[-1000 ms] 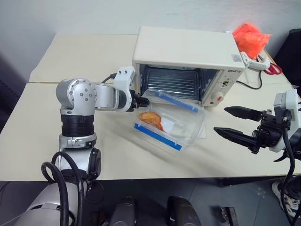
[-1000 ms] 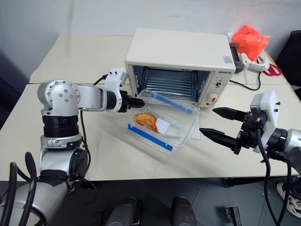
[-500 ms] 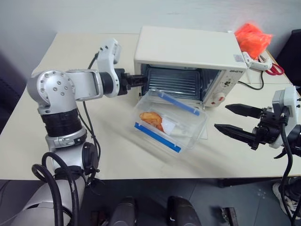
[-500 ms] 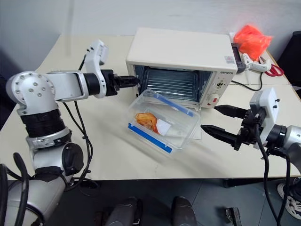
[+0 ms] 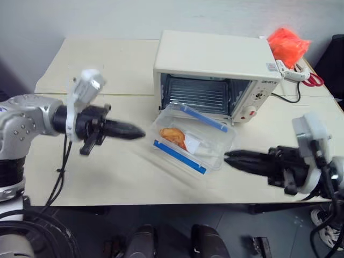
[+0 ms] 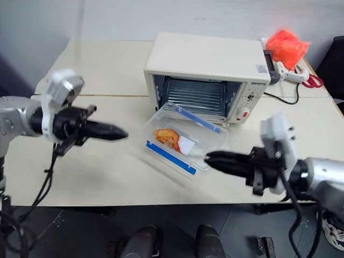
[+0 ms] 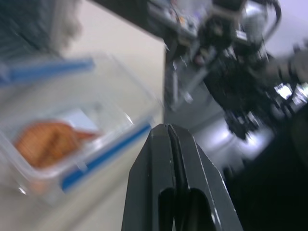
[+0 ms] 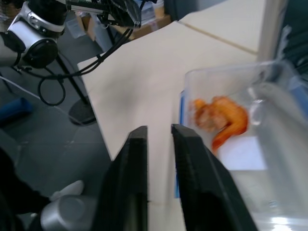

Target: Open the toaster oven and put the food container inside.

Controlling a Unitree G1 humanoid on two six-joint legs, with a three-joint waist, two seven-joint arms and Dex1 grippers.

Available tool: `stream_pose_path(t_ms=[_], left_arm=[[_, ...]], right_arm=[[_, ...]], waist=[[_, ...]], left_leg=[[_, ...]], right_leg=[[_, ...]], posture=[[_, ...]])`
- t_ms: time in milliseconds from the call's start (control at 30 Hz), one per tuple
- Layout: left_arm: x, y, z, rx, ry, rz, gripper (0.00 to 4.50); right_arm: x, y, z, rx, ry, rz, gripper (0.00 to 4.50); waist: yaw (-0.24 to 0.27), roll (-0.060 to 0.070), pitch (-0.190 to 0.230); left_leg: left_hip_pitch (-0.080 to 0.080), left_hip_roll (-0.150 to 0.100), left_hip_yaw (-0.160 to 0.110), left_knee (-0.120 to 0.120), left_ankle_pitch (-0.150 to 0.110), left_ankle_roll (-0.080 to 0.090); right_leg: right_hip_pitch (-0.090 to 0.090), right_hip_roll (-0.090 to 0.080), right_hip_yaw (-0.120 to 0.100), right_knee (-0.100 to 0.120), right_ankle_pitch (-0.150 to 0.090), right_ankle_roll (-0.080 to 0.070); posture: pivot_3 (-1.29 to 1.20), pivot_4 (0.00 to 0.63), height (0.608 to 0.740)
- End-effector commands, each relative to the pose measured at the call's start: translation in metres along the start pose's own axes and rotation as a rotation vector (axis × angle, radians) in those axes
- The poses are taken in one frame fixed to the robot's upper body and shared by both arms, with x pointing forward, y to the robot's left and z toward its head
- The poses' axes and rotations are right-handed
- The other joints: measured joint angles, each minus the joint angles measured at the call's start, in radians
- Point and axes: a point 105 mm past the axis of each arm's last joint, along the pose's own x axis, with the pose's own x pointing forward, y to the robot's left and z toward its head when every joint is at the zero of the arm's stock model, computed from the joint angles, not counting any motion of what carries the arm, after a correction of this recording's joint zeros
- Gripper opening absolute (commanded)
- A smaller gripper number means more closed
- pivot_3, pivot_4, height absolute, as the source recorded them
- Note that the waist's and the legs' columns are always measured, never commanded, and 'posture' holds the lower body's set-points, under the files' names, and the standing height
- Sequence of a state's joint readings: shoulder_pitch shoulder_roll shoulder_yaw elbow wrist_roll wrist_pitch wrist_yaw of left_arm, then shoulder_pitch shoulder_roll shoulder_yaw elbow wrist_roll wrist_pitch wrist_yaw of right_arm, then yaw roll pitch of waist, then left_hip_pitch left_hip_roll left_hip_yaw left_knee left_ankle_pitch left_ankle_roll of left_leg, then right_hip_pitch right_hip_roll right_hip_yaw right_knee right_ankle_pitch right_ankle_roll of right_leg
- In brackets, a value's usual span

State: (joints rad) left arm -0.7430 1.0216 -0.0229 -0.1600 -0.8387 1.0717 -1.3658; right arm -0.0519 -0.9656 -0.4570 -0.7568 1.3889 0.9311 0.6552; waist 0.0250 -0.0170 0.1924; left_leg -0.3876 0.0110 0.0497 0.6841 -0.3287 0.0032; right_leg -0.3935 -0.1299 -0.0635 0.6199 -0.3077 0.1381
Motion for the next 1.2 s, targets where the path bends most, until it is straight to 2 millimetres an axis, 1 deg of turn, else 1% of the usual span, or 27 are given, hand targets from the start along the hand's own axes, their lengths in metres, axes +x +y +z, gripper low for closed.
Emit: stream_pose_path(t_ms=[33,167,267,400,467,533,600,667,733,833,900,967,1033,1100,1200], left_arm=[[0.004,-0.006,-0.022,0.098,0.160,-0.090,0.00],[0.013,0.013,-0.033,0.143,0.208,-0.068,0.00],[0.021,0.025,-0.035,0.163,0.205,-0.068,0.00],[0.032,0.044,-0.030,0.182,0.165,-0.033,0.00],[0.037,0.050,-0.028,0.180,0.147,-0.028,0.00],[0.042,0.052,-0.025,0.184,0.128,-0.033,0.00],[0.047,0.054,-0.023,0.181,0.103,-0.037,0.00],[0.053,0.057,-0.023,0.179,0.084,-0.029,0.00],[0.057,0.061,-0.024,0.184,0.074,-0.012,0.00],[0.063,0.072,-0.024,0.195,0.055,0.047,0.00],[0.068,0.085,-0.018,0.212,0.019,0.106,0.00],[0.074,0.100,-0.006,0.240,-0.031,0.179,0.00],[0.078,0.112,0.003,0.259,-0.066,0.232,0.00],[0.082,0.120,0.012,0.285,-0.090,0.271,0.00],[0.085,0.132,0.023,0.301,-0.131,0.325,0.00]], right_arm=[[0.008,0.013,-0.011,0.027,0.033,0.016,0.01],[0.014,0.008,-0.039,0.068,0.123,-0.041,0.01],[0.022,0.002,-0.050,0.077,0.115,-0.057,0.01],[0.030,-0.021,-0.058,0.047,0.113,-0.110,0.01],[0.030,-0.037,-0.065,0.016,0.157,-0.157,0.01],[0.026,-0.048,-0.070,-0.031,0.200,-0.180,0.01],[0.020,-0.059,-0.066,-0.077,0.213,-0.191,0.01],[0.018,-0.073,-0.058,-0.112,0.199,-0.209,0.01],[0.018,-0.083,-0.051,-0.137,0.183,-0.221,0.01],[0.021,-0.094,-0.044,-0.166,0.166,-0.227,0.01],[0.025,-0.104,-0.039,-0.186,0.141,-0.250,0.01],[0.033,-0.120,-0.031,-0.211,0.092,-0.300,0.01],[0.040,-0.132,-0.025,-0.220,0.059,-0.337,0.01],[0.045,-0.141,-0.018,-0.241,0.030,-0.362,0.01],[0.052,-0.160,-0.002,-0.291,-0.029,-0.442,0.01]], waist=[[-0.001,0.000,0.000],[0.002,0.000,0.000],[0.001,0.000,0.000],[-0.001,0.000,0.000],[-0.002,0.000,0.000],[-0.002,0.000,0.000],[-0.001,0.000,0.000],[-0.001,0.000,0.000],[-0.002,0.000,0.000],[-0.002,0.000,0.000],[-0.002,0.000,0.000],[-0.002,0.000,0.000],[-0.002,0.000,0.000],[-0.003,0.000,0.000],[-0.006,0.000,0.000]], left_leg=[[0.000,0.000,0.000,0.000,0.000,0.000],[0.000,0.000,0.000,0.000,0.000,0.002],[-0.001,0.000,0.000,0.000,-0.001,0.003],[-0.001,0.000,0.000,0.001,0.000,0.003],[-0.001,0.000,0.000,0.001,0.000,0.003],[-0.001,0.000,0.000,0.001,0.000,0.003],[-0.002,0.000,0.000,0.001,-0.001,0.004],[-0.002,-0.001,0.000,0.001,-0.001,0.004],[-0.002,0.000,0.000,0.002,-0.001,0.004],[-0.002,0.000,0.000,0.002,-0.001,0.004],[-0.002,0.000,0.000,0.001,0.000,0.004],[-0.002,0.000,0.001,0.002,0.000,0.003],[-0.003,0.000,0.002,0.006,0.000,0.003],[-0.004,0.000,0.002,0.007,0.000,0.003],[-0.003,0.000,0.002,0.007,0.000,0.003]], right_leg=[[0.000,0.000,0.000,0.000,0.000,0.000],[0.000,0.000,0.000,0.000,0.000,0.000],[0.000,0.000,0.001,0.001,0.000,0.000],[-0.001,0.001,0.001,0.002,0.000,0.000],[-0.002,0.001,0.001,0.002,0.000,0.000],[-0.002,0.001,0.001,0.002,0.000,0.000],[-0.003,0.001,0.001,0.002,0.000,0.000],[-0.003,0.000,0.001,0.002,0.000,0.001],[-0.003,0.000,0.001,0.002,0.000,0.001],[-0.003,0.001,0.001,0.003,0.000,0.001],[-0.003,0.001,0.001,0.003,0.000,0.001],[-0.003,0.000,0.001,0.003,0.000,0.001],[-0.003,0.001,0.000,0.005,0.001,0.001],[-0.003,0.001,0.000,0.006,0.001,0.001],[-0.003,0.001,0.000,0.007,0.001,0.001]], posture=[[0.00,0.150,0.740],[0.00,0.150,0.740],[0.00,0.150,0.740],[0.00,0.150,0.740],[0.00,0.150,0.740],[0.00,0.150,0.740],[0.00,0.150,0.740],[0.00,0.150,0.740],[0.00,0.150,0.740],[0.00,0.150,0.740],[0.00,0.150,0.740],[0.00,0.150,0.740],[0.00,0.150,0.740],[0.00,0.150,0.740],[0.00,0.150,0.740]])
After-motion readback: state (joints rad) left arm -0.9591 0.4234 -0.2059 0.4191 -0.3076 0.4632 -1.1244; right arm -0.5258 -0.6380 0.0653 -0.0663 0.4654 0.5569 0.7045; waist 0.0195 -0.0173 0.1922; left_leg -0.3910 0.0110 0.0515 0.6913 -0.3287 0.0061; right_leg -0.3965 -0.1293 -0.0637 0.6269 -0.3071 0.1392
